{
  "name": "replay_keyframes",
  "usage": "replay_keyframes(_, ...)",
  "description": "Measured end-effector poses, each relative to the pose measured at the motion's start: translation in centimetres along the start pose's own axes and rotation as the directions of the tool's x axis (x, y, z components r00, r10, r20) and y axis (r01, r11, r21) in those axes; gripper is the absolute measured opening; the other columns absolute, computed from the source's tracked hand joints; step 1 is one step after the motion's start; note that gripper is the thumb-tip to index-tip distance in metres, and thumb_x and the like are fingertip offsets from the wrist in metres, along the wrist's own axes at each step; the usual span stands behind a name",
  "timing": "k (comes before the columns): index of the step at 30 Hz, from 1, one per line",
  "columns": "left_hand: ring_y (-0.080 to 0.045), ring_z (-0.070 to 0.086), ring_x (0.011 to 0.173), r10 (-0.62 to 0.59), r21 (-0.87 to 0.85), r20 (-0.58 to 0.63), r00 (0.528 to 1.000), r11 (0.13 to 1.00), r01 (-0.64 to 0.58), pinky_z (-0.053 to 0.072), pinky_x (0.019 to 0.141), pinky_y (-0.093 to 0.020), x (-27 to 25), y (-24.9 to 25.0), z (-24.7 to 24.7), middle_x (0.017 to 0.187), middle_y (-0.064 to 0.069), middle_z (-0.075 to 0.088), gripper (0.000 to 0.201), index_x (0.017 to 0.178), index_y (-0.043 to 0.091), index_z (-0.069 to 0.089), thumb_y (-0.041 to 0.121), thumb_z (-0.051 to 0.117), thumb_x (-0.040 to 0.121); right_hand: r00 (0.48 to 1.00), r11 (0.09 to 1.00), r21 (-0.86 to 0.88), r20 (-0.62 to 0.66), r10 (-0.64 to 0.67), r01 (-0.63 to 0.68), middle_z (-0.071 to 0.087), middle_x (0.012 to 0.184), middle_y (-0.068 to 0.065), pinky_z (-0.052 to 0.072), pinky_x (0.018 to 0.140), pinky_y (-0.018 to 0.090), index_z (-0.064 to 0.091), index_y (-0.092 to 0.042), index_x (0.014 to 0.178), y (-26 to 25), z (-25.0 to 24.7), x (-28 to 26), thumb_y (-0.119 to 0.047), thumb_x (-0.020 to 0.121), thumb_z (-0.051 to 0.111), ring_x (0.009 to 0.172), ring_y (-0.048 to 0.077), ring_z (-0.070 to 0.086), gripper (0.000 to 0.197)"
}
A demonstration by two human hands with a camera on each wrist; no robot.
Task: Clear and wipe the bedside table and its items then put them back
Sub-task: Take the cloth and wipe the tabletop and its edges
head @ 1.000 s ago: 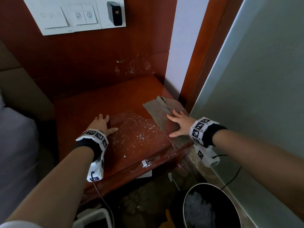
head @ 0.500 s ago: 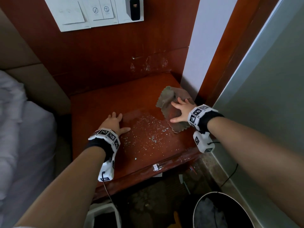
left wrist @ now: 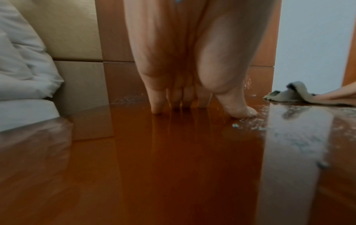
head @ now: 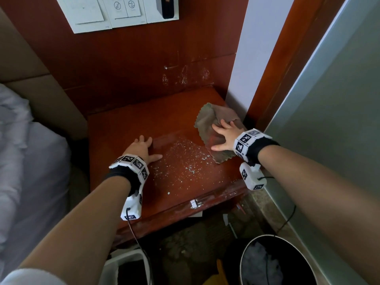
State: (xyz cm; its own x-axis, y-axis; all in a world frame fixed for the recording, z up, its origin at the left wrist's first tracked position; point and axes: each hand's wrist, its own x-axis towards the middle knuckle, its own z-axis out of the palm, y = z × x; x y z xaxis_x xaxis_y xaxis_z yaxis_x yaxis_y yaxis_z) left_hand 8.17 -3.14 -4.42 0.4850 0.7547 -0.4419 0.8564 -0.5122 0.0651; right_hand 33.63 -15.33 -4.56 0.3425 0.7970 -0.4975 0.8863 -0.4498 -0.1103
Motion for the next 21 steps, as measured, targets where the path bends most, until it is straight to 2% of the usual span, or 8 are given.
replay_keyframes(14,-0.029,0.010,0.146,-0.002,0.043,-0.010,1.000,0.999,0.002,0.019,0.117,-0.039,-0.4,0.2,0.0,0.159,-0.010,0.001,0.081,0.151,0.019,0.006,0.053,0.046,0.090,0.995,0.996,-0.028,0.042,-0.087,0.089,-0.020,0.157,0.000,0.002,0.113,0.060,-0.003,-0.037,0.149,0.6,3.5,-4.5,-0.060,0.082,0.056,0.145,0.033,-0.013,0.092)
replay_keyframes(21,-0.031,0.012,0.145,0.001,0.081,-0.014,1.000,0.997,0.000,0.022,0.117,-0.039,-0.3,0.2,0.0,0.159,-0.012,0.003,0.081,0.151,0.018,0.006,0.055,0.044,0.090,0.992,0.995,-0.040,0.088,-0.088,0.091,-0.024,0.156,0.000,0.002,0.113,0.061,-0.007,-0.038,0.148,0.5,3.5,-4.8,-0.062,0.080,0.056,0.144,0.034,-0.015,0.096)
